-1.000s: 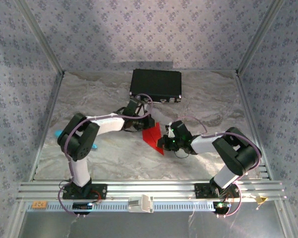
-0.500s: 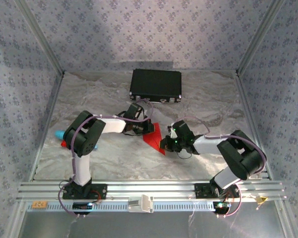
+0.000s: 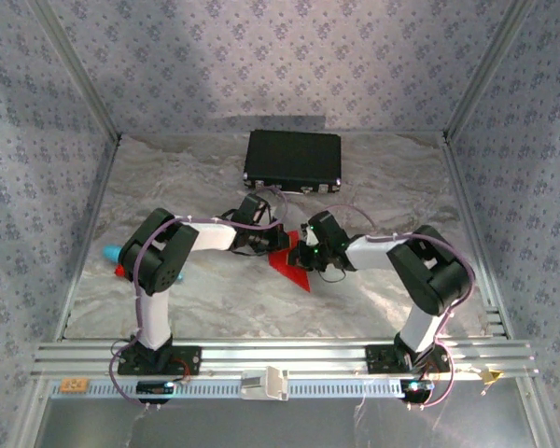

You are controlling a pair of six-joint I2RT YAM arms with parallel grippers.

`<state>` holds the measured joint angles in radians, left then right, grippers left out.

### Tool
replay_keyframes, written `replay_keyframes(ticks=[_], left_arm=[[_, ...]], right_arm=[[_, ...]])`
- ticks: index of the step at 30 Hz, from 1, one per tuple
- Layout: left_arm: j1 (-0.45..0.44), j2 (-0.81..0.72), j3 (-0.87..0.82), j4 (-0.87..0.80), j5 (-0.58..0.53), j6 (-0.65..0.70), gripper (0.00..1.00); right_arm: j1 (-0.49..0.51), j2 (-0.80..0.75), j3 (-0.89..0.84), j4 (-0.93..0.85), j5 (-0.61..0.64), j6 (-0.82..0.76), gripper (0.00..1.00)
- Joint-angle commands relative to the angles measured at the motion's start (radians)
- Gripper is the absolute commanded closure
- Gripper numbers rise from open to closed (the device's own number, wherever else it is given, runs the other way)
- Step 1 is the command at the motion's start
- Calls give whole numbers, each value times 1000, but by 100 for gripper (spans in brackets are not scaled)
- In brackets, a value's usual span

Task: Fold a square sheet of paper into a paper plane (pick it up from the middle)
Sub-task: Fourth fold the wing at the center of the table.

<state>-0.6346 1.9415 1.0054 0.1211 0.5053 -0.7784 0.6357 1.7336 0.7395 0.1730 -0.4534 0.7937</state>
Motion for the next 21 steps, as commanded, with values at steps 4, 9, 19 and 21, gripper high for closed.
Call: replay_keyframes(ticks=[4, 9, 19, 21], left_arm=[[7, 50, -30, -40, -49, 9, 97], [11, 63, -31, -41, -51, 11, 97], [13, 71, -31, -44, -54, 11, 97], [13, 71, -31, -44, -54, 13, 97]], right_arm=[[17, -5, -72, -10, 12, 2, 98], [30, -76, -136, -2, 2, 2, 96], [35, -190, -281, -2, 18, 18, 95], [37, -215, -303, -9, 22, 20, 95]])
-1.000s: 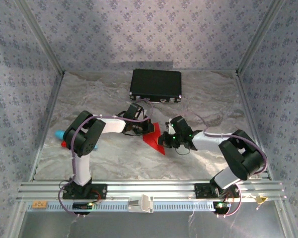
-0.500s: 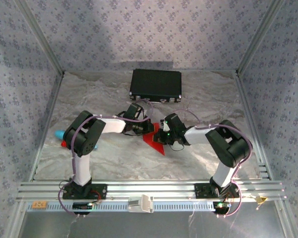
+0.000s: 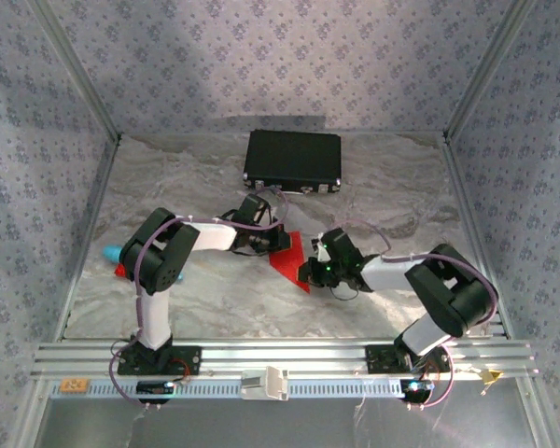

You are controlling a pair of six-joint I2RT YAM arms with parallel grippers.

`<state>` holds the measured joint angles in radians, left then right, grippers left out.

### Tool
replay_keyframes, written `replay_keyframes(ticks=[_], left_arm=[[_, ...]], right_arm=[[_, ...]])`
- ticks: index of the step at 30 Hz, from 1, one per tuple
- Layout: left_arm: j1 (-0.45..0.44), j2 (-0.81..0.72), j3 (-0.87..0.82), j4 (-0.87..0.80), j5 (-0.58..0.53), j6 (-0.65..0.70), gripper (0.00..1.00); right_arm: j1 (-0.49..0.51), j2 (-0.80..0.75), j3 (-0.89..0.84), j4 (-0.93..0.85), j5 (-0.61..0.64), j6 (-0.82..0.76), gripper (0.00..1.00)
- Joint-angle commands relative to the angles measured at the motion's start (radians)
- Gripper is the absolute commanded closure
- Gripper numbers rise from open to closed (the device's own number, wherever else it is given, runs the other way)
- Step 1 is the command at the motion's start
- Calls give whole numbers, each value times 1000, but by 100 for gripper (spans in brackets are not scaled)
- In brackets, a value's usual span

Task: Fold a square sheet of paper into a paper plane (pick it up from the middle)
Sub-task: Fourth fold the wing at the center of the table.

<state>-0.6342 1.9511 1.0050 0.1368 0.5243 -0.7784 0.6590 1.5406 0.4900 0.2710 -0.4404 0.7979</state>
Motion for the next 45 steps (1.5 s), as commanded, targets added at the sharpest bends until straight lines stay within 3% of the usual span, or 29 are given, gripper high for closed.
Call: replay_keyframes(ticks=[1, 14, 23, 27, 32, 36, 45], left_arm=[[12, 62, -31, -61, -75, 12, 97], [14, 66, -31, -56, -72, 9, 97], [10, 55, -34, -52, -65, 6, 97], [9, 49, -37, -51, -70, 5, 97], [7, 48, -37, -55, -80, 9, 97], [5, 51, -37, -50, -75, 7, 97], [7, 44, -27, -35, -63, 18, 96]], right_arm=[[13, -34, -62, -111, 10, 20, 94], [26, -213, -180, -214, 15, 6, 94], [24, -347, -97, -264, 20, -2, 93], [13, -292, -39, -235, 20, -11, 93], [10, -159, -23, -14, 10, 82, 93], [13, -63, 25, -24, 3, 68, 92], [-6, -24, -144, 30, -11, 75, 97]])
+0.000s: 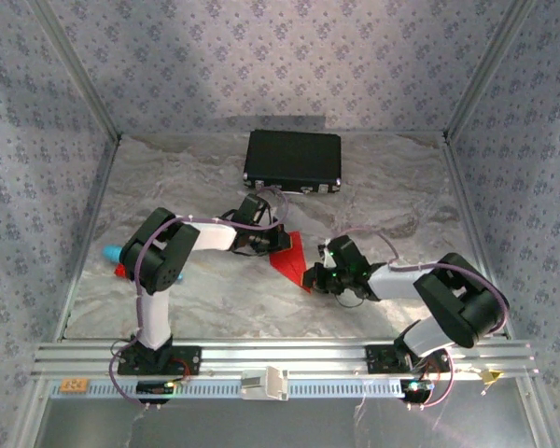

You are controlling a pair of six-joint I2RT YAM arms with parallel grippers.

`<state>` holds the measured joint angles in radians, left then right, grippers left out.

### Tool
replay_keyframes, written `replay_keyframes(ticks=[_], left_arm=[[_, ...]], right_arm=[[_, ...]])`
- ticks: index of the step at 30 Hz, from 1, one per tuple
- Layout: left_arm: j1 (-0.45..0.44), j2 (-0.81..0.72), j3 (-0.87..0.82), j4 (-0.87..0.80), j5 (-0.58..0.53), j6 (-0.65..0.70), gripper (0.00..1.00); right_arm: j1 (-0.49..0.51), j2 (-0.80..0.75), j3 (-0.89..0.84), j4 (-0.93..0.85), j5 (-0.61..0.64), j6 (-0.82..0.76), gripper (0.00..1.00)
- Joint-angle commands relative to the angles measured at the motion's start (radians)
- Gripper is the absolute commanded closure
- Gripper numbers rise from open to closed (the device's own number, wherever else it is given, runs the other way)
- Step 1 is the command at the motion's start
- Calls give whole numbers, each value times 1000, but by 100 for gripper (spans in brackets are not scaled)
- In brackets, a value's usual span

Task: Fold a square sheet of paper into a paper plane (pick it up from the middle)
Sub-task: Fourth fold the wing at the center of the table.

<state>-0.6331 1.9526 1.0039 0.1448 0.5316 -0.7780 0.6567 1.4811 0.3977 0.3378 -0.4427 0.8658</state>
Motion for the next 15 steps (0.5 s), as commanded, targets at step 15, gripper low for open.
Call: replay_keyframes(ticks=[15], left_arm=[[-38, -96, -19, -64, -54, 53, 85]], right_arm=[[-17, 21, -47, -62, 36, 22, 100]])
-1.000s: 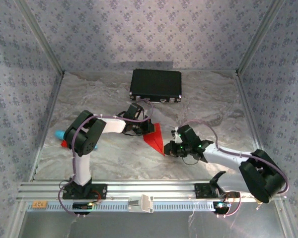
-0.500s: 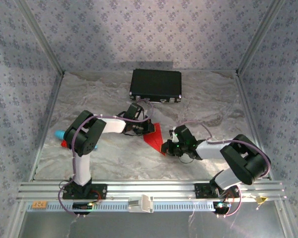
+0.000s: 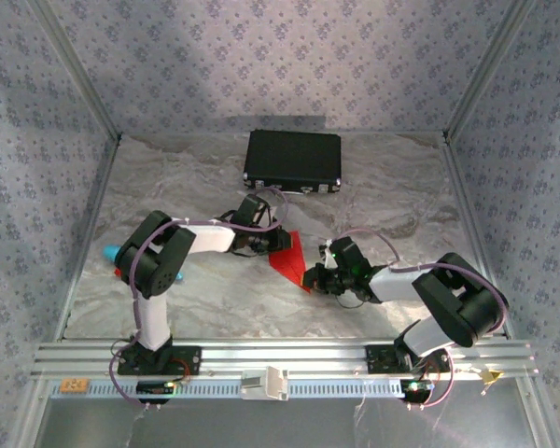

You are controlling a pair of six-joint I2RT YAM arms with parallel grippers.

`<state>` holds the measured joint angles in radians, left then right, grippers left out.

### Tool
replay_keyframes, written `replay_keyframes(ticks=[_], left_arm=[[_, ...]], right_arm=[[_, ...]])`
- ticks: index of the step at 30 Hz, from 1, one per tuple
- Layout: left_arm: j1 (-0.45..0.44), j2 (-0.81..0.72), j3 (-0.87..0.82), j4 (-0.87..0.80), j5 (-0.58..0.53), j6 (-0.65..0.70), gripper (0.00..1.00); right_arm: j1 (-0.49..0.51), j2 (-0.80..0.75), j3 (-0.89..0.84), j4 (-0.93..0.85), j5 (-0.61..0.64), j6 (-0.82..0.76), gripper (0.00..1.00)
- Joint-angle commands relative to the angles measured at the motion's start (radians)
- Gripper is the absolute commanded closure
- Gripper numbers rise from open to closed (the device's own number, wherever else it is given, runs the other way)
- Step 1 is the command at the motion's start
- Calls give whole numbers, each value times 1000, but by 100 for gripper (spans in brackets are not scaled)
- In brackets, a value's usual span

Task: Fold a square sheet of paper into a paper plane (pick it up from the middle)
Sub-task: Fourth fold the wing at the center of the table.

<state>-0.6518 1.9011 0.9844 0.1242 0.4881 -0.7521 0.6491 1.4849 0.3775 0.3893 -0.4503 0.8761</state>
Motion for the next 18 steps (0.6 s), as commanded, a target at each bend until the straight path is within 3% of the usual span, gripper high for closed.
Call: replay_keyframes(ticks=[1, 10, 18], left_arm=[[-26, -52, -3, -46, -6, 24, 86], [-73, -6, -23, 18, 77, -24, 93], [-13, 56, -49, 57, 69, -26, 94]], right_arm=[[-10, 15, -28, -113, 44, 13, 100], [-18, -8, -44, -119, 50, 17, 100], [-22, -15, -58, -130, 56, 15, 100]])
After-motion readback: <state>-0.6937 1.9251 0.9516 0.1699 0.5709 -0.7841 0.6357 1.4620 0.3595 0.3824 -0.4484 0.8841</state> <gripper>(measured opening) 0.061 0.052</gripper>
